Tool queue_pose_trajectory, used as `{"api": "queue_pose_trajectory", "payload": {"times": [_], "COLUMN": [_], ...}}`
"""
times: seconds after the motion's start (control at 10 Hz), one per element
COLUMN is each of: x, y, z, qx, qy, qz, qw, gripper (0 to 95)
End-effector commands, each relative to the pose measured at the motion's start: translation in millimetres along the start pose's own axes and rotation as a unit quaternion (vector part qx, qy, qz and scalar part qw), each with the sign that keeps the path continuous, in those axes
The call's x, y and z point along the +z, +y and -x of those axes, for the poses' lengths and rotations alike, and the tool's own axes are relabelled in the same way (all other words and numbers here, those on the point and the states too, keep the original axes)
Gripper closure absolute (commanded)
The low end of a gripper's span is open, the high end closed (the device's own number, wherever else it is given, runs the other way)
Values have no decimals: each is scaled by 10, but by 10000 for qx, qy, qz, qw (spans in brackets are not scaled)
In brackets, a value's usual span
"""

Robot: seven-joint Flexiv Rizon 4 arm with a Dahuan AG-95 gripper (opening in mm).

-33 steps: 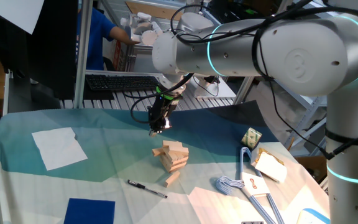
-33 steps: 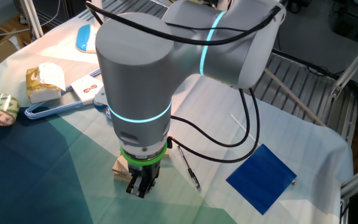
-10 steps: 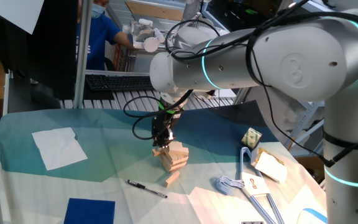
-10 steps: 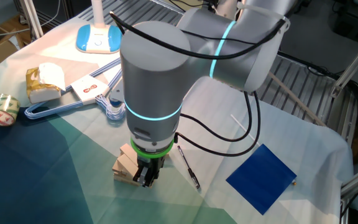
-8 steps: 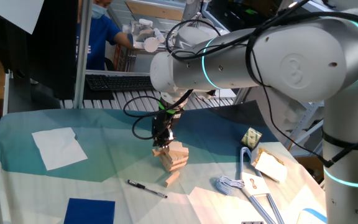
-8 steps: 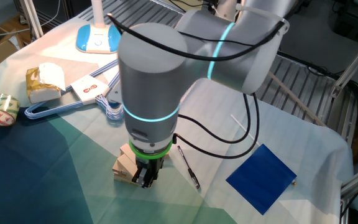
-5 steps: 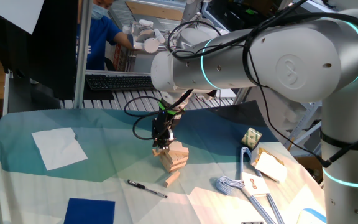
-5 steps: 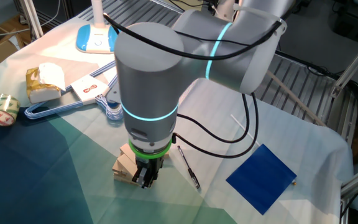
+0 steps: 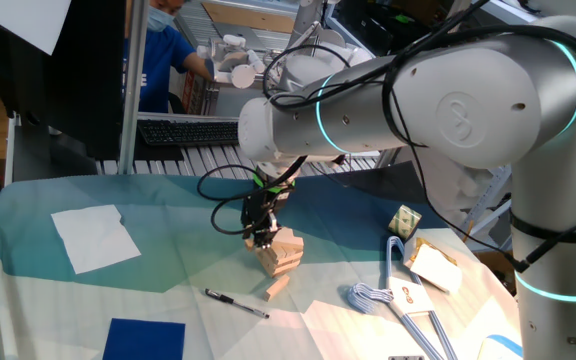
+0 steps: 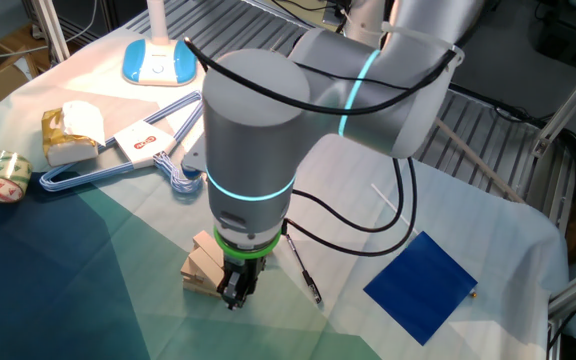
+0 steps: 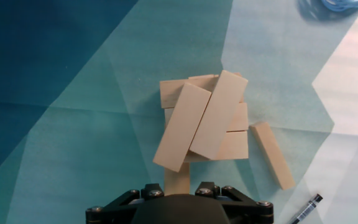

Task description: Play Jenga

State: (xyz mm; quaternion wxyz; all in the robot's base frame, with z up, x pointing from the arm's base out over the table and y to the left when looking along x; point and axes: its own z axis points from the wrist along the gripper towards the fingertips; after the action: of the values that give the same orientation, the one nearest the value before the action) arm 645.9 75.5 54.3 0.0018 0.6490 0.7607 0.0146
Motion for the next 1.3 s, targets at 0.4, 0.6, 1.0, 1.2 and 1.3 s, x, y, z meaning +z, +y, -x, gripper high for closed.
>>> {"api": "queue_pose_trajectory", "payload": {"times": [0.4, 0.6, 1.0, 1.2, 1.3], "x": [1, 18, 14, -10, -36], "y": [-1, 6, 19, 16, 13], "z": [-6, -9, -12, -9, -6], "qx": [-25, -24, -30, -51, -74], "qy": [-4, -15, -30, 30, 79], "qz": [36, 49, 61, 71, 74], "qw": [10000, 10000, 10000, 10000, 9999], "gripper": [760, 760, 760, 950, 950]}}
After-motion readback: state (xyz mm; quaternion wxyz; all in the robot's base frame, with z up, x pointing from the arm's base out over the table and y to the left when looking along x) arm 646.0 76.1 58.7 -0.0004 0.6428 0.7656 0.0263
